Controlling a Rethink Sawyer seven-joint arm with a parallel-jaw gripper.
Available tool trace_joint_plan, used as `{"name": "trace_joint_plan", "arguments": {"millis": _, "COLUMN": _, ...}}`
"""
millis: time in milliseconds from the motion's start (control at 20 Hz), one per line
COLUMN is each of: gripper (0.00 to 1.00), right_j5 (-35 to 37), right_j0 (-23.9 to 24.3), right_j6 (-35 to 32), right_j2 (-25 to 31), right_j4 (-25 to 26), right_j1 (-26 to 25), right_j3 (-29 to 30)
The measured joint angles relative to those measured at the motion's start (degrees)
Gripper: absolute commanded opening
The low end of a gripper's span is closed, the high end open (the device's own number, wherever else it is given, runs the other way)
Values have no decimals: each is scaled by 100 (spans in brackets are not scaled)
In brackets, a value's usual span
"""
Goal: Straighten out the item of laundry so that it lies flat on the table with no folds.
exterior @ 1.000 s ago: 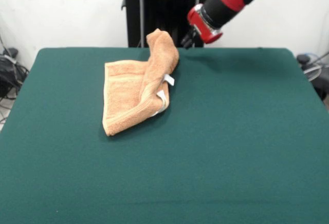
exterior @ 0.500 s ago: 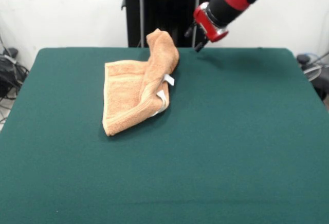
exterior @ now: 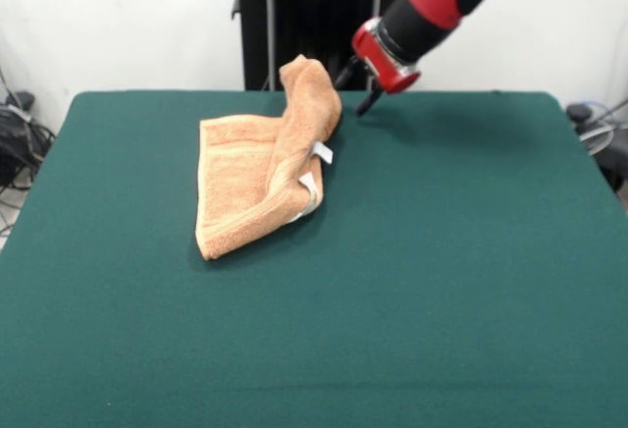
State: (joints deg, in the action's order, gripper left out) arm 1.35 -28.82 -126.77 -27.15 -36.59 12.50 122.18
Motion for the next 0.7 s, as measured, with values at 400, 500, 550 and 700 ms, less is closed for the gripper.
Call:
{"name": "trace_joint_plan", "arguments": {"millis": 400, "gripper": 100, "right_j5": -237, "right_j0": 186, "right_j6": 0, "right_j2": 37, "right_j4": 142, "right_j1": -67, "right_j3": -1}}
{"name": "trace_joint_plan", "arguments": {"millis": 500, "gripper": 100, "right_j5": -237, "right_j0": 217, "right_j6": 0, "right_j2": 38, "right_j4": 199, "right_j1": -65, "right_j3": 0}}
{"name": "trace_joint_plan", "arguments": {"millis": 550, "gripper": 100, "right_j5": -237, "right_j0": 258, "right_j6": 0, "right_j2": 37, "right_j4": 272, "right_j1": -63, "right_j3": 2}}
{"name": "trace_joint_plan", "arguments": {"millis": 700, "gripper": 100, "right_j5": -257, "right_j0": 338, "right_j6": 0, "right_j2": 38, "right_j4": 408, "right_j1": -62, "right_j3": 7}}
